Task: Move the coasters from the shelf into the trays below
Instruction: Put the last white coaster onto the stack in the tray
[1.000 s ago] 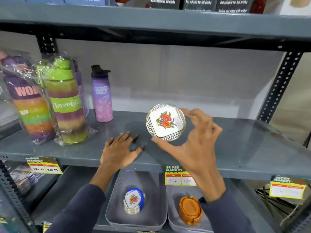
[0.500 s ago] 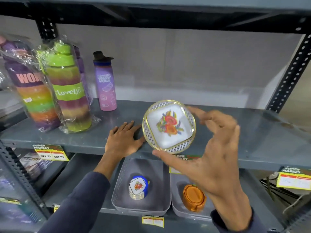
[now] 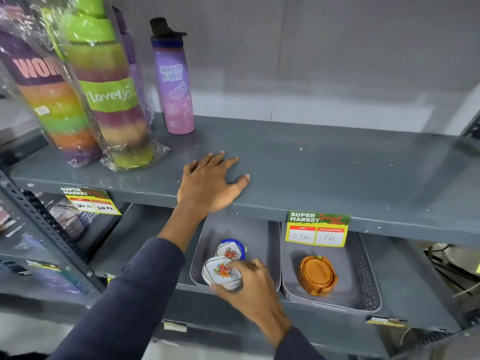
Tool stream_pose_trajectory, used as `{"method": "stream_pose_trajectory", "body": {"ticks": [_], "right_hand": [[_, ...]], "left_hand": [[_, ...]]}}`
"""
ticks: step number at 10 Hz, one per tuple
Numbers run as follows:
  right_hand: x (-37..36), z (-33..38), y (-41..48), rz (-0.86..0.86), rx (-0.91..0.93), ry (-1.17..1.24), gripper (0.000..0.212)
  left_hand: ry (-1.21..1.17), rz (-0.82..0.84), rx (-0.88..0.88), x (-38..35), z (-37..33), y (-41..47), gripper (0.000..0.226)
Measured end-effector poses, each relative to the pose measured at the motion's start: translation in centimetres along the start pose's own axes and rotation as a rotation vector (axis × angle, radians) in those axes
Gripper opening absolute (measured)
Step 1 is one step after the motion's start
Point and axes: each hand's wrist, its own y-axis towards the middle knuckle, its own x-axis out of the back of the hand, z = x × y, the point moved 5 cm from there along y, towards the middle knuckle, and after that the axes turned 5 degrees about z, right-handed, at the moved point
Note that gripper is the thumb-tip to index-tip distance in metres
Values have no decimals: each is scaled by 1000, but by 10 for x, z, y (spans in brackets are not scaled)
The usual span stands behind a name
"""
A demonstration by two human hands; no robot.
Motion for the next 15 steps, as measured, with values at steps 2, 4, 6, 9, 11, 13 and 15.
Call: {"method": "stream_pose_trajectory", "body": {"ticks": [2,4,6,9,11,13,15], "right_hand": [[-63,-20,61,151,-146,-2,64],[-99,-34,83,222,-164,-112,70],[-106,-37,90,201,-176,-239,75],[-105,-48,94,286,-240,-205,67],[-102,-55,94,313,-189,-229,50],[-97,-55,93,325,-178,-200,47],[-99,-56,95,393,-142,-165,44]], "left_hand": [[-1,-8,-6,2,-2,0,73],[16,-15,-11,2,-3,-1,72],[6,-19,-11,2,-4,-1,72],[23,-11,-13,2,-3,0,73],[37,-1,-13,0,-4,0,73],[39,2,-16,1,-3,0,73],[36,6,-15,1,-4,-1,73]]}}
